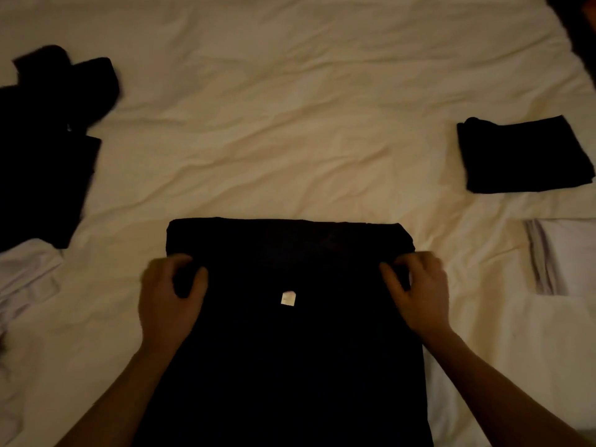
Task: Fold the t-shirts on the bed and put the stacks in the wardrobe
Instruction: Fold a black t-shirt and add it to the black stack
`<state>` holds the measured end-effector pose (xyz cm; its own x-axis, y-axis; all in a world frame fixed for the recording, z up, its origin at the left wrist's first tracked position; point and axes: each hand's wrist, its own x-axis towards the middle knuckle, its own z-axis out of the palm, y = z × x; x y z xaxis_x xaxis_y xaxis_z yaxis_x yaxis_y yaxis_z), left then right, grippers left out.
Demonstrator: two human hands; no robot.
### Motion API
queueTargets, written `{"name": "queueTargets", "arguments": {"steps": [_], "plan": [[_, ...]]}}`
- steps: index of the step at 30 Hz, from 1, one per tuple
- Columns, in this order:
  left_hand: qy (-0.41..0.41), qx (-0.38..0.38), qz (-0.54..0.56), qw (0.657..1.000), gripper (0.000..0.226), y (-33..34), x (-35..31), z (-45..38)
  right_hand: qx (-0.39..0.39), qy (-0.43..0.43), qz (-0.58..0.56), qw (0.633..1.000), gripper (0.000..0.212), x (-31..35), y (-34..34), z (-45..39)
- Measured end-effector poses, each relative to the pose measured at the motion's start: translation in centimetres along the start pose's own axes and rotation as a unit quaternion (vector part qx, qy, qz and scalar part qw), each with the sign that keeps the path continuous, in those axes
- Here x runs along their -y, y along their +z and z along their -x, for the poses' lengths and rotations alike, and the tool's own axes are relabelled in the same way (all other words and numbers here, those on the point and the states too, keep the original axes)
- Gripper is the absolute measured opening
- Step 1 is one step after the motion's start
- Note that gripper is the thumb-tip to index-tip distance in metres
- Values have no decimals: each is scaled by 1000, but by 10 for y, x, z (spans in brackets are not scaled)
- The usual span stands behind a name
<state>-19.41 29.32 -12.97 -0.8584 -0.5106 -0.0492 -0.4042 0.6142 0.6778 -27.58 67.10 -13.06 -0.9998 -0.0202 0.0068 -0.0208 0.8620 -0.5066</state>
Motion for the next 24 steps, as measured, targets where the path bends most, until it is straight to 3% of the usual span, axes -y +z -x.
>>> {"name": "queueTargets", "arguments": {"steps": [1, 3, 5, 7, 10, 13, 16, 21, 24], "plan": [[-97, -42, 29, 994, 36, 2, -1, -9, -28, 107, -20, 994, 45, 2, -1, -7], [-267, -37, 69, 961, 57, 5, -4, -24, 24, 314, -79, 946, 54, 5, 2, -14], [-334, 20, 79, 939, 65, 11, -6, -24, 106, 389, -130, 906, 51, 9, 9, -10], [-334, 25, 102, 937, 57, 12, -7, -18, 102, 375, -154, 909, 36, 11, 14, -3], [-318, -44, 192, 927, 33, 8, -4, -11, 38, 339, -218, 914, 21, 15, 10, -3], [-309, -35, 295, 903, 22, 1, -2, -1, 12, 375, -365, 852, 21, 14, 1, -3], [-342, 24, 352, 871, 19, -4, -4, 15, 30, 426, -420, 801, 21, 9, 0, 12], [-386, 72, 356, 848, 23, -6, 13, 33, 76, 463, -408, 783, 25, -5, 4, 39], [-416, 115, 346, 833, 33, -4, 12, 28, 167, 467, -431, 754, 29, 0, 1, 34]]}}
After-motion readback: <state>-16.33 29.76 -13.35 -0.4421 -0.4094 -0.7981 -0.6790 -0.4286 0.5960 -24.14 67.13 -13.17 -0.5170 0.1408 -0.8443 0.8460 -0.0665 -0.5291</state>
